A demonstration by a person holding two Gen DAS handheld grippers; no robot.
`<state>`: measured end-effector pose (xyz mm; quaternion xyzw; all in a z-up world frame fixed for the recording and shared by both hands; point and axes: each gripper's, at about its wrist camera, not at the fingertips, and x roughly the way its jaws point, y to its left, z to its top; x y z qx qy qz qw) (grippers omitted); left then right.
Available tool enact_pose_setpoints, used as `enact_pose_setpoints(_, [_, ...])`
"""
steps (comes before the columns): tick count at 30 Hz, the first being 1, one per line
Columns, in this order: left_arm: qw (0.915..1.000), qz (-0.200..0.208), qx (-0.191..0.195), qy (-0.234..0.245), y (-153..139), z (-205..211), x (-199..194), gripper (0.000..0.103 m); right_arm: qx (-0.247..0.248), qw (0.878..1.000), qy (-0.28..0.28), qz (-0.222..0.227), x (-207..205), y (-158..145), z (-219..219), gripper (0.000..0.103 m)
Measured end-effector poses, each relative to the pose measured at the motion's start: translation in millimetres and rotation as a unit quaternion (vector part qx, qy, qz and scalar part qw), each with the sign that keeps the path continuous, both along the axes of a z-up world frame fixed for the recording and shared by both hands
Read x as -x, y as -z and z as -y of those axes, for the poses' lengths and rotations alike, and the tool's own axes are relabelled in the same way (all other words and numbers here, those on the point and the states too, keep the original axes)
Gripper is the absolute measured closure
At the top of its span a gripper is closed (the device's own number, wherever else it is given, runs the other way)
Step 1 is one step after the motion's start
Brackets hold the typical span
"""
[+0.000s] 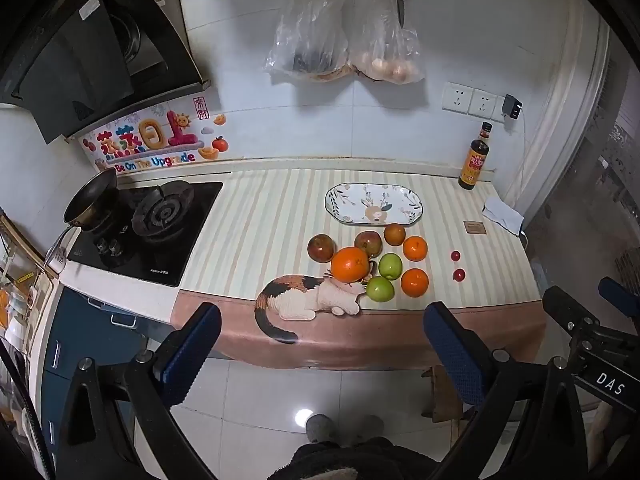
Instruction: Organize fruits
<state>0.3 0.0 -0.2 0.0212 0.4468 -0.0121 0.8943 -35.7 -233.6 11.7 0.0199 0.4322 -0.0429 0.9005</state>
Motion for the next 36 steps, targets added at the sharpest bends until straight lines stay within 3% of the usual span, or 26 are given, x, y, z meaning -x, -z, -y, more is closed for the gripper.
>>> enact_pose_setpoints(36, [1.0, 0.003, -0.001, 0.001, 1.0, 3.9, -1.8, 0.0, -0.009, 1.0, -0.001, -0.003, -3.0, 1.2, -10.0, 0.0])
